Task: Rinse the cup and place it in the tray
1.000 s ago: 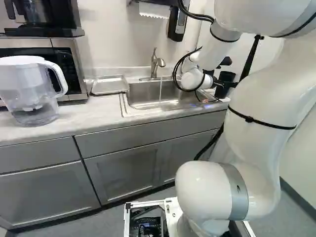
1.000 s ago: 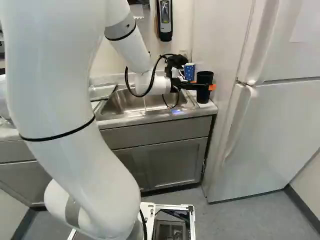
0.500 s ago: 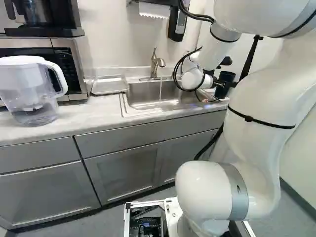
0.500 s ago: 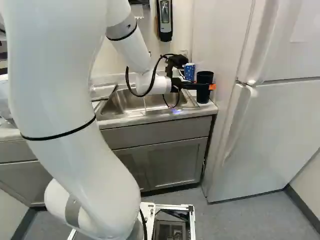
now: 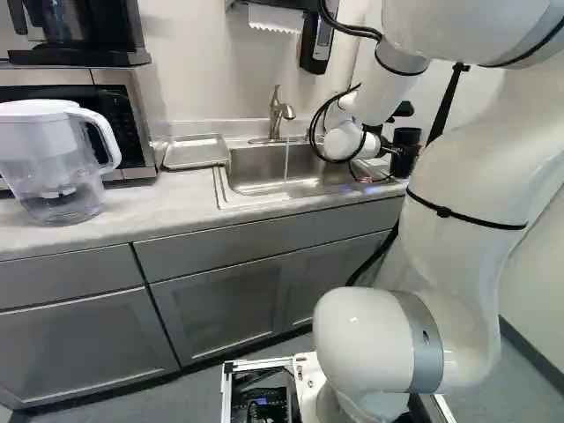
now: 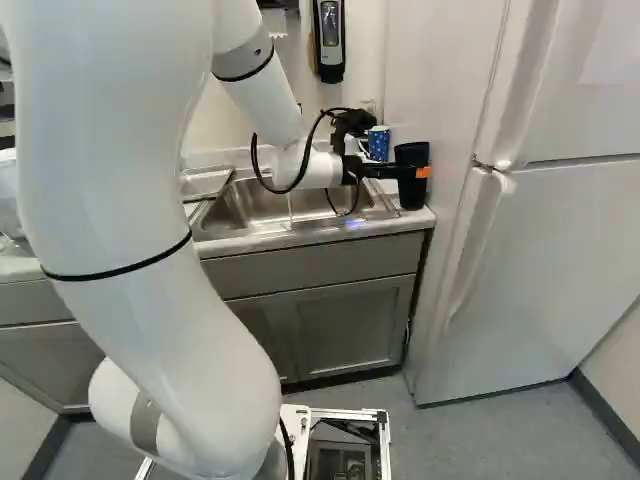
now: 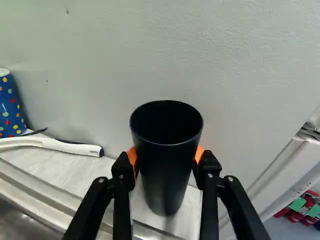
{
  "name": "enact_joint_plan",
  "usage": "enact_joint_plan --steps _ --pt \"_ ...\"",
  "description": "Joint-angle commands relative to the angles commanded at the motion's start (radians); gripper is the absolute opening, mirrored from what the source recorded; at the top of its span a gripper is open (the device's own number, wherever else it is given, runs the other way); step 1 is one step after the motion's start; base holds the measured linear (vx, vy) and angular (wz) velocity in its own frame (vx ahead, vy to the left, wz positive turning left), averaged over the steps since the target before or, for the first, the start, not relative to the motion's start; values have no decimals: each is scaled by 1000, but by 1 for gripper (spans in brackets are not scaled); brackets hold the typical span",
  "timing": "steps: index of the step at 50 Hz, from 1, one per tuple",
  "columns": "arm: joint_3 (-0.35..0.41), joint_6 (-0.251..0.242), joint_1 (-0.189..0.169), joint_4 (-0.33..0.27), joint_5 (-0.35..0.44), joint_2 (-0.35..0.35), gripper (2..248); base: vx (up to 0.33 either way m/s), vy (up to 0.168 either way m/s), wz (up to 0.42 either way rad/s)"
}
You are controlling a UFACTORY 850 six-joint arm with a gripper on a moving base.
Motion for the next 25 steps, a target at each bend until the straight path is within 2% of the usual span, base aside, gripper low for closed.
enact_joint_plan --steps 25 --pt "-15 0 1 0 -1 45 124 0 0 0"
